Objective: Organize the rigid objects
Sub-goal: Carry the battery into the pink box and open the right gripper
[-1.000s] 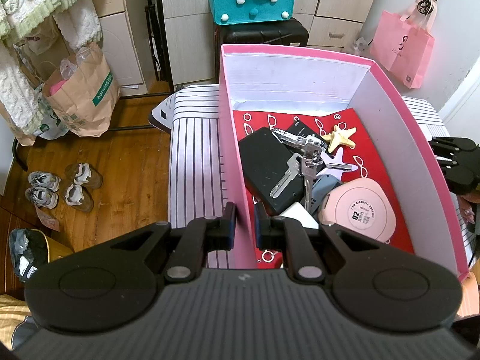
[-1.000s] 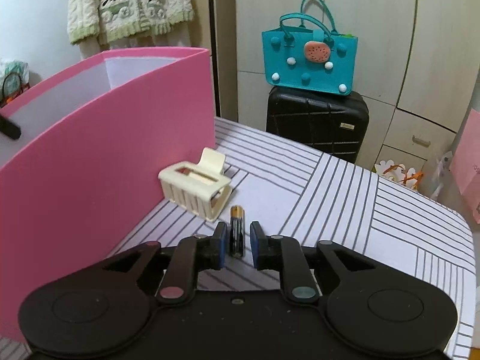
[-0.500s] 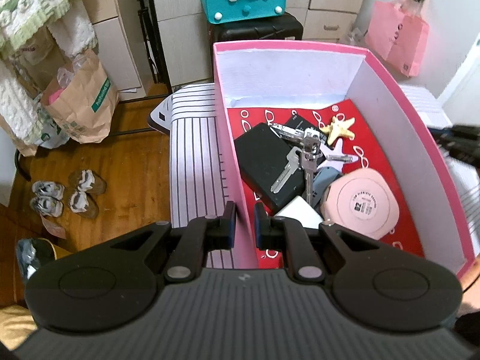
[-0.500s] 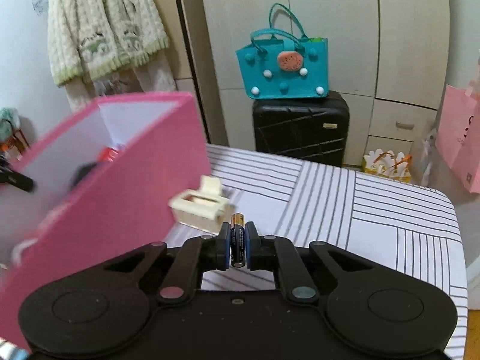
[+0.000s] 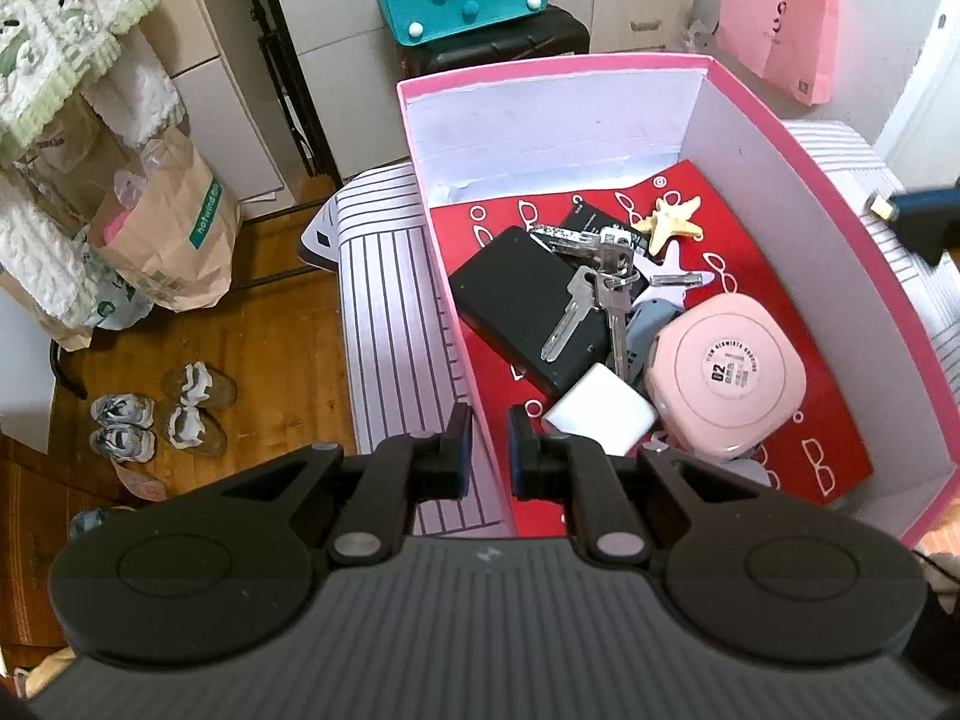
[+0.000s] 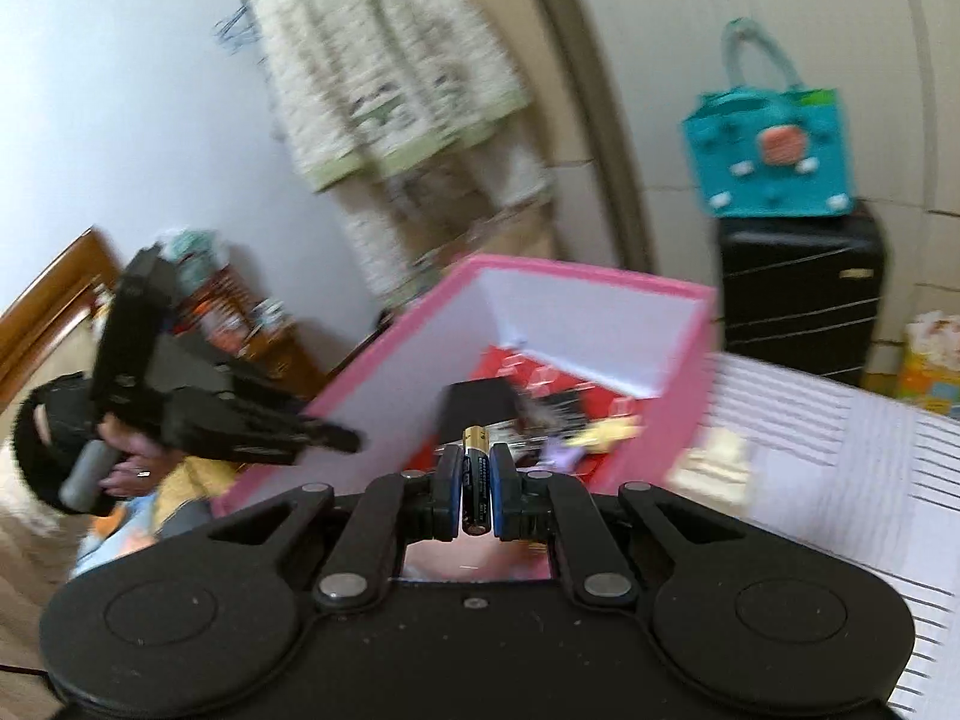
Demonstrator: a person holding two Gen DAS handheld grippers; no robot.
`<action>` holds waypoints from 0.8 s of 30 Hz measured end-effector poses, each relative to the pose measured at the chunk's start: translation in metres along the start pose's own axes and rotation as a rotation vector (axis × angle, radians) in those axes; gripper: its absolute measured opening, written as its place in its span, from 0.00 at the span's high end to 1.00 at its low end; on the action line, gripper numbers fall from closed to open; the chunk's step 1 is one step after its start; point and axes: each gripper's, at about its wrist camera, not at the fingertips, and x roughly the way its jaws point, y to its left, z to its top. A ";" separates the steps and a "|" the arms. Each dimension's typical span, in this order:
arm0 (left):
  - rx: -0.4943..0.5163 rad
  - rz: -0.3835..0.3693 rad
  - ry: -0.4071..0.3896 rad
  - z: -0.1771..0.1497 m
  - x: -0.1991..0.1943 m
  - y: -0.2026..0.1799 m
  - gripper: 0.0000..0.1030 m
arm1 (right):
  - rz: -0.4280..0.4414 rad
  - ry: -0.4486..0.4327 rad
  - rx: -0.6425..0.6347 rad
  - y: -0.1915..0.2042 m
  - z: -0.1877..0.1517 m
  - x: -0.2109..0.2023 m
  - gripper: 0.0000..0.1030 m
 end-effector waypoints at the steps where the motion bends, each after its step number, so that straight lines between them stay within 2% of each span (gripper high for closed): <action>1: -0.001 -0.001 -0.005 -0.001 0.000 0.000 0.89 | 0.016 0.017 -0.004 0.005 0.003 0.007 0.89; 9: -0.021 -0.008 -0.011 -0.004 0.000 0.002 0.89 | 0.074 0.216 -0.019 0.031 0.022 0.096 0.89; 14: -0.034 -0.017 -0.016 -0.005 0.000 0.005 0.89 | 0.005 0.263 -0.047 0.033 0.036 0.136 0.89; 24: -0.044 -0.031 -0.018 -0.007 -0.001 0.008 0.89 | -0.103 0.312 -0.097 0.023 0.053 0.185 0.89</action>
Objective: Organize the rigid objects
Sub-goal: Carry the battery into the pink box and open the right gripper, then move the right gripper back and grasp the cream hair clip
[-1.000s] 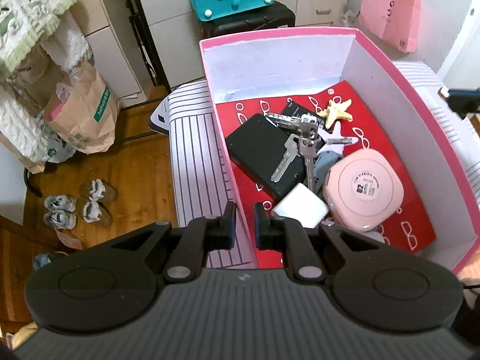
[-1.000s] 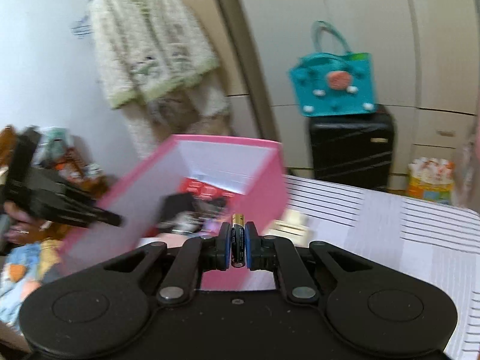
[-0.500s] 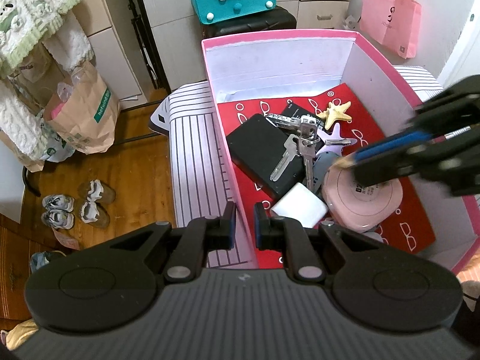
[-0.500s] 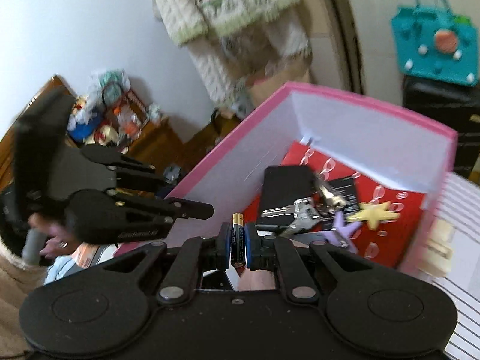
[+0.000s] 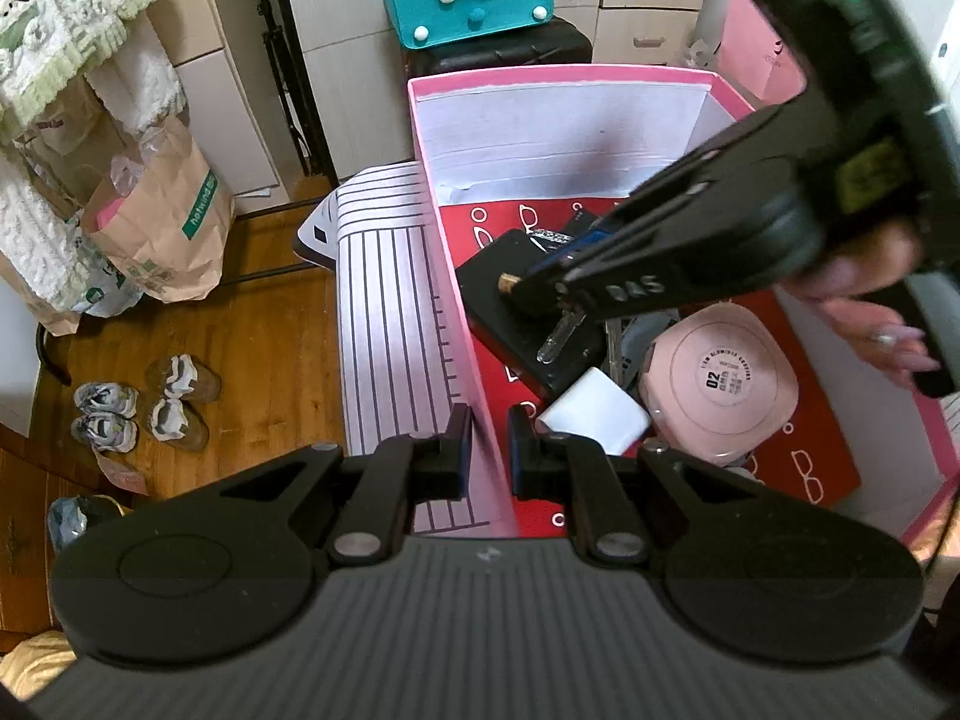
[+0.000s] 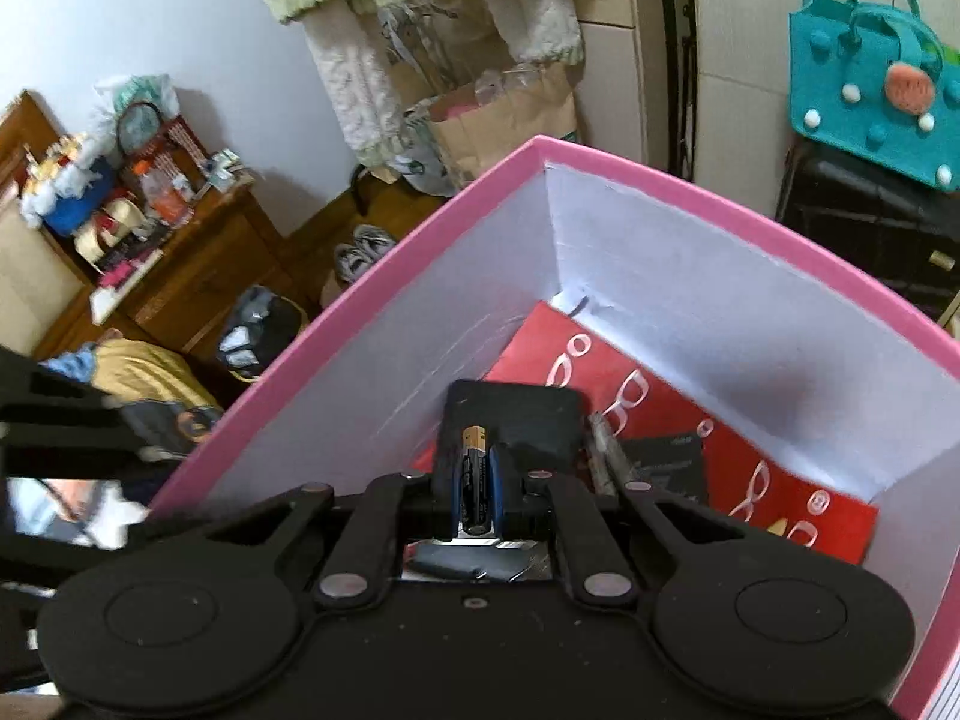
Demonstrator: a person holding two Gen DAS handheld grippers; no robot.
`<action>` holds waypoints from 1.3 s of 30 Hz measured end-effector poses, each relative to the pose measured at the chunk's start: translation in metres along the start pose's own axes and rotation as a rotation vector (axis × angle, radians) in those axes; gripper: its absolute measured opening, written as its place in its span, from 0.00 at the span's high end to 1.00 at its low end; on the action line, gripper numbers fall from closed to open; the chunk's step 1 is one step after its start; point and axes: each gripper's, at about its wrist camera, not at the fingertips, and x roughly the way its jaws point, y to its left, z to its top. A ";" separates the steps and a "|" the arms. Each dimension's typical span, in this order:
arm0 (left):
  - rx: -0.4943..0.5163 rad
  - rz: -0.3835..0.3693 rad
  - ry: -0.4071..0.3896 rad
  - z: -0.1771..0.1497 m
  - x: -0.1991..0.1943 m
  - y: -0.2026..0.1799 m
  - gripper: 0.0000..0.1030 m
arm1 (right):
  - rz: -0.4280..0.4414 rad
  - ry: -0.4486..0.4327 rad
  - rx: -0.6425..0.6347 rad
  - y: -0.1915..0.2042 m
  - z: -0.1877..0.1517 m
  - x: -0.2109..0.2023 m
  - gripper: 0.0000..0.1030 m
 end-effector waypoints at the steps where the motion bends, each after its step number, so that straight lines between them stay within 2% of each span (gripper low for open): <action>1: 0.002 0.001 -0.001 0.000 0.000 0.000 0.89 | -0.011 -0.003 0.000 -0.001 0.001 0.001 0.89; 6: 0.001 0.004 -0.005 -0.001 0.000 -0.001 0.89 | -0.033 -0.039 0.001 -0.004 0.004 -0.005 0.84; 9: -0.001 0.000 -0.005 -0.001 0.000 -0.001 0.89 | -0.010 -0.064 0.030 -0.009 0.002 -0.018 0.84; 14: 0.008 -0.001 -0.005 -0.001 -0.001 -0.001 0.89 | 0.021 -0.141 0.073 -0.018 -0.011 -0.063 0.83; 19: 0.013 0.004 -0.008 -0.002 -0.001 -0.002 0.89 | 0.004 -0.224 0.080 -0.027 -0.035 -0.113 0.80; 24: 0.006 0.000 -0.013 -0.003 -0.002 -0.002 0.89 | -0.044 -0.276 0.103 -0.041 -0.065 -0.145 0.77; 29: 0.000 0.000 -0.014 -0.003 -0.002 -0.002 0.89 | -0.125 -0.292 0.118 -0.056 -0.092 -0.156 0.75; 39: -0.004 0.005 -0.011 -0.002 -0.003 -0.001 0.89 | -0.190 -0.272 0.125 -0.082 -0.122 -0.141 0.69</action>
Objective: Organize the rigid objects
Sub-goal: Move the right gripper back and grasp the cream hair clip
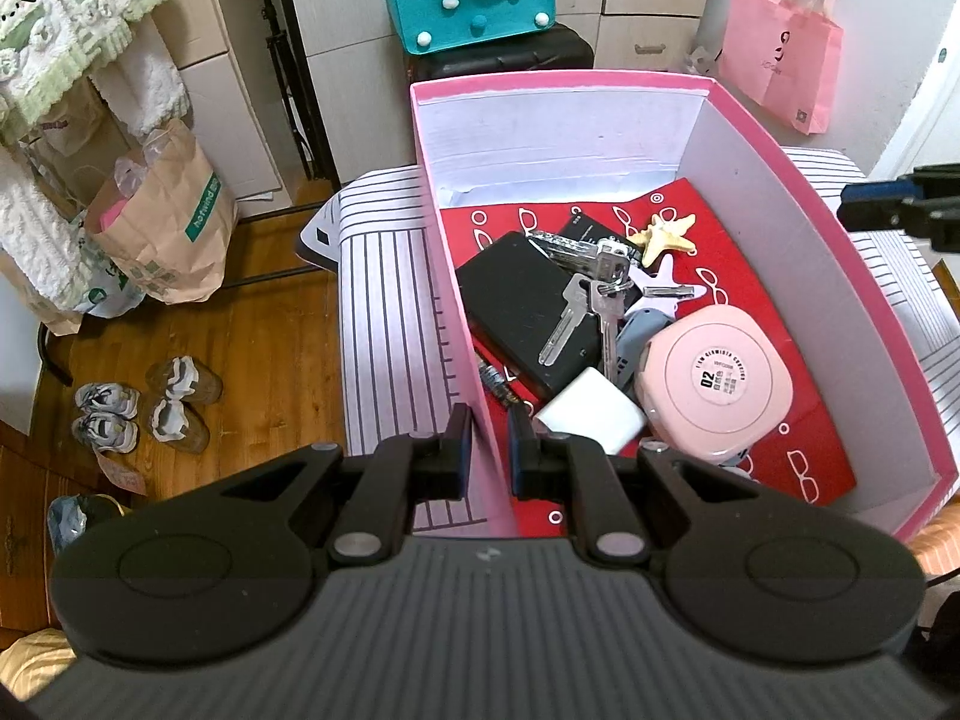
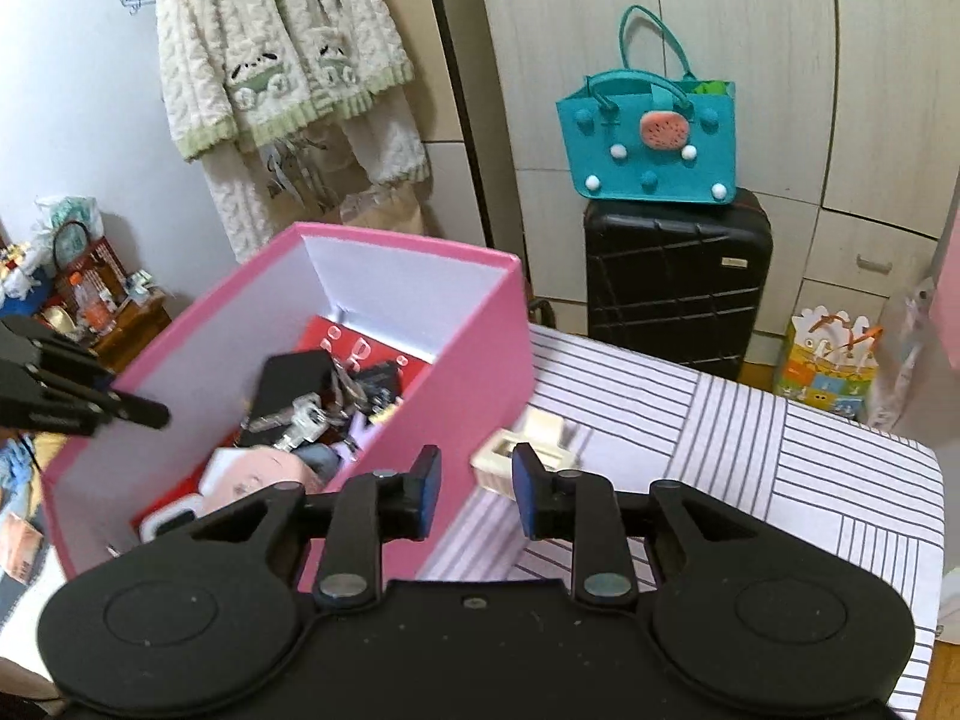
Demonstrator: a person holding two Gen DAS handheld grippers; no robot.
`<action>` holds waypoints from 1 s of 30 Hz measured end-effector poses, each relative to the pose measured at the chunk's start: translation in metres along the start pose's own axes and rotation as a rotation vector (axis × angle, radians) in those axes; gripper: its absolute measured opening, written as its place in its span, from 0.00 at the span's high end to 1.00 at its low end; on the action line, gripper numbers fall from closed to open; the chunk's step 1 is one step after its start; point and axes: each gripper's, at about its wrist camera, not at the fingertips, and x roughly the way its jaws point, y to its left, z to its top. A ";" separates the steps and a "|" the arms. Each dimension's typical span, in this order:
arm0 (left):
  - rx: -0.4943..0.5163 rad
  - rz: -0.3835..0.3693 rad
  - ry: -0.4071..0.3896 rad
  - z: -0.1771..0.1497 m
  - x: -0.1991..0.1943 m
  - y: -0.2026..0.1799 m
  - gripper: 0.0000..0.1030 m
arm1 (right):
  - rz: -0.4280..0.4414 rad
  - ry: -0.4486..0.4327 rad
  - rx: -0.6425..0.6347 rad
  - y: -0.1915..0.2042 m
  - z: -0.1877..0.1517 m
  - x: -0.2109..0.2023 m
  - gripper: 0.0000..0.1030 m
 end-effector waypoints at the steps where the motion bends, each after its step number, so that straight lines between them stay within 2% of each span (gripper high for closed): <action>1: 0.000 0.001 0.000 0.000 0.000 0.000 0.89 | -0.004 0.000 -0.007 -0.002 -0.002 0.002 0.68; 8: -0.008 -0.001 0.002 0.000 0.000 0.000 0.89 | -0.009 -0.002 -0.033 -0.015 -0.011 0.019 0.56; 13: -0.014 -0.002 0.002 0.000 0.000 0.000 0.89 | -0.026 0.016 -0.077 -0.021 -0.018 0.036 0.52; 20: -0.017 -0.002 0.004 0.001 0.001 0.000 0.89 | 0.001 0.018 -0.148 -0.029 -0.023 0.063 0.38; 24: -0.023 -0.003 0.008 0.001 0.001 0.000 0.89 | -0.020 0.028 -0.187 -0.033 -0.024 0.081 0.36; 30: -0.032 -0.004 0.009 0.001 0.002 0.001 0.89 | 0.021 0.007 -0.194 -0.038 -0.022 0.094 0.34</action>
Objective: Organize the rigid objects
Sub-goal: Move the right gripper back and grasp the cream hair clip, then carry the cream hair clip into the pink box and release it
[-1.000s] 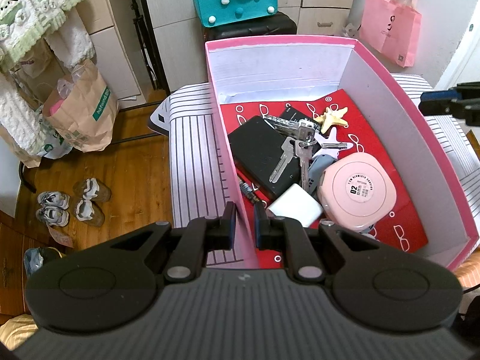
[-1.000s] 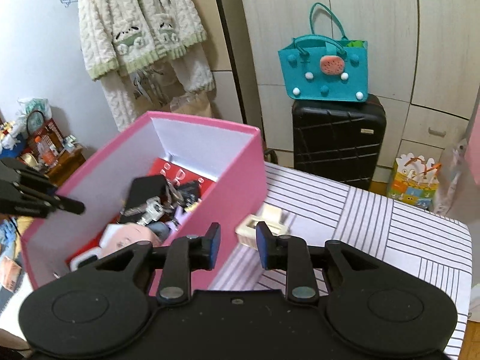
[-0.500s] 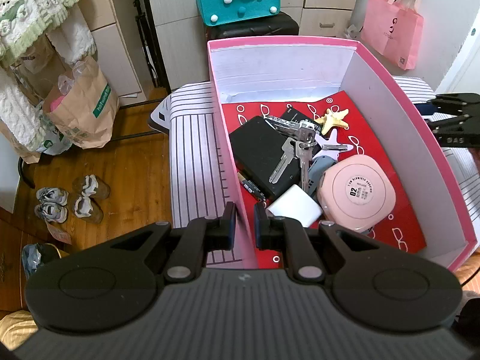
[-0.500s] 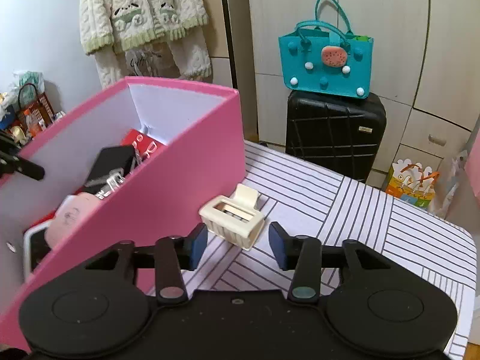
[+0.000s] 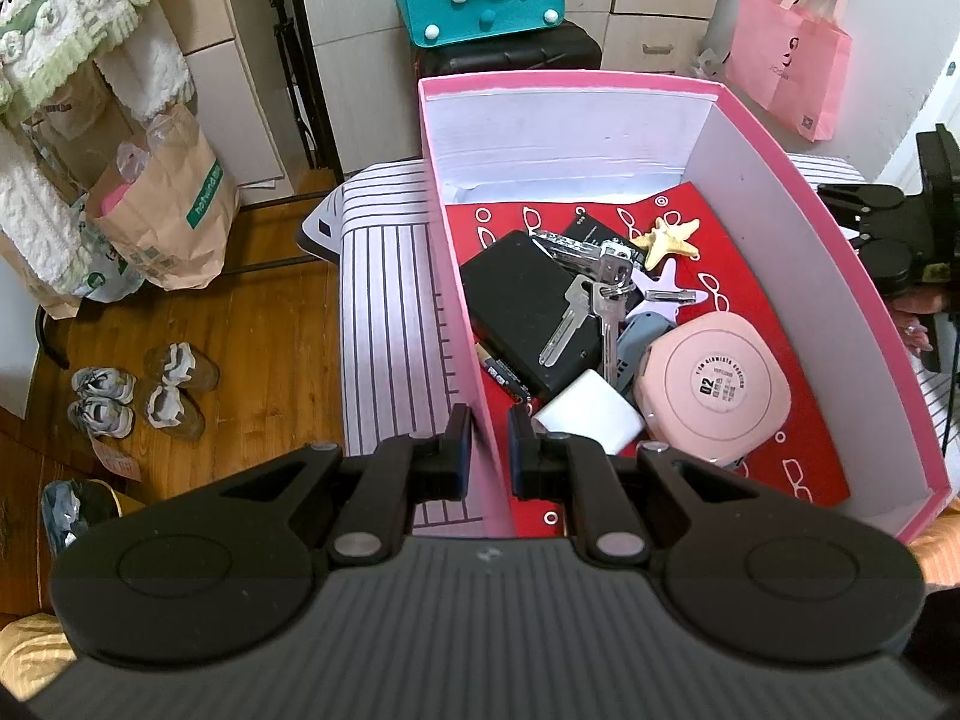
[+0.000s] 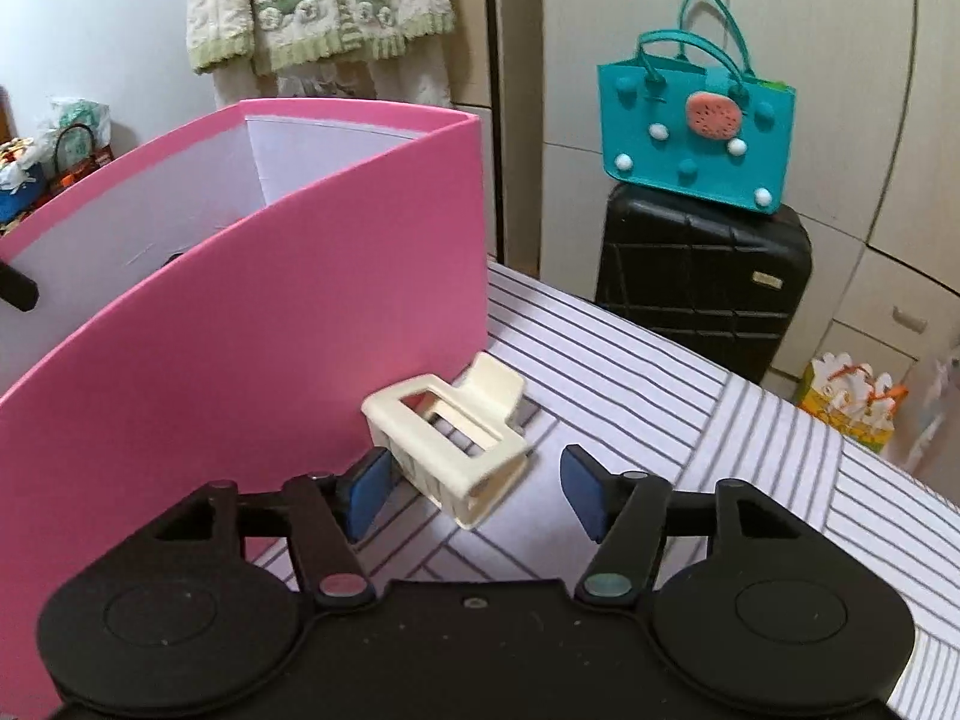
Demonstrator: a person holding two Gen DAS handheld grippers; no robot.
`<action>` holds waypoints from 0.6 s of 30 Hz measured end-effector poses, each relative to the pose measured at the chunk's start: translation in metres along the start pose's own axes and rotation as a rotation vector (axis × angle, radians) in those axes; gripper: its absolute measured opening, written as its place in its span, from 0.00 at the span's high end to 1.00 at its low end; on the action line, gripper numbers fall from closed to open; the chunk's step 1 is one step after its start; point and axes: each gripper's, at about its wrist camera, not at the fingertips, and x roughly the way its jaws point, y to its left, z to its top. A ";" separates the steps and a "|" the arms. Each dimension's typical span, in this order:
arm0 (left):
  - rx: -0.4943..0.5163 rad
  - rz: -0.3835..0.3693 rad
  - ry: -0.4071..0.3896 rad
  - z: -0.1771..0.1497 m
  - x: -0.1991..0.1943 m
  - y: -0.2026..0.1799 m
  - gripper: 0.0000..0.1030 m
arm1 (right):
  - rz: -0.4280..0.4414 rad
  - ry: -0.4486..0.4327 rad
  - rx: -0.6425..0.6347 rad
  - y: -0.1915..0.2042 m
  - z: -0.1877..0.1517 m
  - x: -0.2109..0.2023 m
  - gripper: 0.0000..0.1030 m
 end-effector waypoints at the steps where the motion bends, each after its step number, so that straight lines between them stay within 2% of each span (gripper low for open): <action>1: -0.003 0.000 0.000 0.000 0.000 0.000 0.89 | 0.002 -0.007 -0.004 0.001 0.000 0.002 0.33; 5: -0.010 0.001 0.001 -0.001 0.001 0.000 0.89 | -0.037 -0.045 -0.027 0.004 -0.002 0.005 0.35; 6: -0.011 0.001 0.001 -0.001 0.001 0.000 0.89 | -0.054 -0.062 -0.020 0.004 -0.002 0.004 0.44; 8: -0.011 0.002 0.001 0.000 0.001 0.000 0.89 | -0.082 -0.067 0.035 0.000 -0.002 0.000 0.47; 10: -0.012 0.000 0.001 0.000 0.001 0.000 0.89 | -0.072 -0.076 0.101 -0.006 -0.002 -0.007 0.47; 14: -0.015 -0.001 -0.002 0.000 -0.001 0.000 0.89 | -0.074 -0.106 0.157 -0.009 -0.006 -0.027 0.47; 18: -0.023 -0.005 -0.009 -0.001 -0.002 0.002 0.89 | -0.022 -0.126 0.229 -0.008 -0.008 -0.051 0.47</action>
